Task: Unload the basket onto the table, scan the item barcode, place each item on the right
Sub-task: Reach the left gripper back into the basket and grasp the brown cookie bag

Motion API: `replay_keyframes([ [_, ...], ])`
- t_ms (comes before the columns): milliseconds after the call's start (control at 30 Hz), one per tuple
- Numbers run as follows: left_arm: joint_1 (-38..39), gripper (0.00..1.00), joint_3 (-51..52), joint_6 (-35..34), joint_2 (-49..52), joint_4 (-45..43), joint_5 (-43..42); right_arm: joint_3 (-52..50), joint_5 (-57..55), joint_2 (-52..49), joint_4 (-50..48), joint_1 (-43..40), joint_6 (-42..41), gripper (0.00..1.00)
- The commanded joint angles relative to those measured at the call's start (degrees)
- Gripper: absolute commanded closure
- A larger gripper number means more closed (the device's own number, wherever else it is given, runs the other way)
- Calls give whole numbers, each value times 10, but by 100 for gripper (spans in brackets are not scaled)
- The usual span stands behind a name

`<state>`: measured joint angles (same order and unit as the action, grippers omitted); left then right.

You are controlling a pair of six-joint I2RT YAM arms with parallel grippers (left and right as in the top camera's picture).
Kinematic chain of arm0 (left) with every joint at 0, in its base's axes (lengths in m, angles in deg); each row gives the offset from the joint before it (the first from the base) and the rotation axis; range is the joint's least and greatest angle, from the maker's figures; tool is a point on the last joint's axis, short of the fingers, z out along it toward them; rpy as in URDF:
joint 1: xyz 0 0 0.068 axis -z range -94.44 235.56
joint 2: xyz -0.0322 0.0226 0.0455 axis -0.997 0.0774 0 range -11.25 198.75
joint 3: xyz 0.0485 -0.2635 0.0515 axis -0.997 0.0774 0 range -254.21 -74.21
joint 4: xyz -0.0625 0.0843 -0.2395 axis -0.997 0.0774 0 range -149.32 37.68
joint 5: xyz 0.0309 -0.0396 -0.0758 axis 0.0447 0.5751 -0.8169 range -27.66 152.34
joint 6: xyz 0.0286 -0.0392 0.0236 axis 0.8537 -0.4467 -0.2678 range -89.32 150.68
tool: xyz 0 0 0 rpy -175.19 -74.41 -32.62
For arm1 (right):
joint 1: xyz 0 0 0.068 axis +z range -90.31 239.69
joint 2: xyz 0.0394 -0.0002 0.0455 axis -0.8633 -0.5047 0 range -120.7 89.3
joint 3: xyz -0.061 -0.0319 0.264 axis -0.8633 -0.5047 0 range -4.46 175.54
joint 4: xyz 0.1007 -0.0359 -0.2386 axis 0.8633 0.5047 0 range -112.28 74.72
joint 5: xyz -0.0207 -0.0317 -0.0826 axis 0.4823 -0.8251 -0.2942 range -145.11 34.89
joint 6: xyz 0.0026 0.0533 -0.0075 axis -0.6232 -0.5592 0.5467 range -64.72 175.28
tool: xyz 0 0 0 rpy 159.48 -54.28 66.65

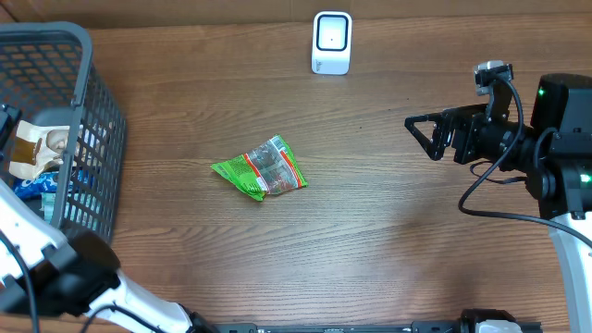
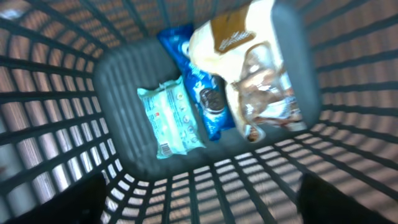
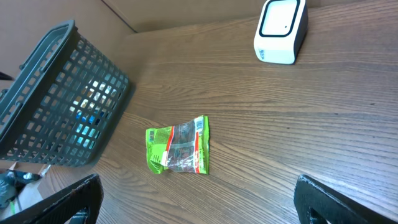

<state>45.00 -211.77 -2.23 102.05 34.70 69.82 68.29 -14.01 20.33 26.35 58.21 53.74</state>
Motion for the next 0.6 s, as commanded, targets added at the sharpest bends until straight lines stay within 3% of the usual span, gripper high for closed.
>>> replay_keyframes([
  [0,0,27,2,-10,59,3,-10,11,-1,0,-2,-2,-2,1],
  [267,1,27,2,-2,179,-19,-31,11,-1,0,1,-2,-2,1],
  [567,21,25,2,13,271,-117,-58,11,-1,0,5,-2,-2,1],
])
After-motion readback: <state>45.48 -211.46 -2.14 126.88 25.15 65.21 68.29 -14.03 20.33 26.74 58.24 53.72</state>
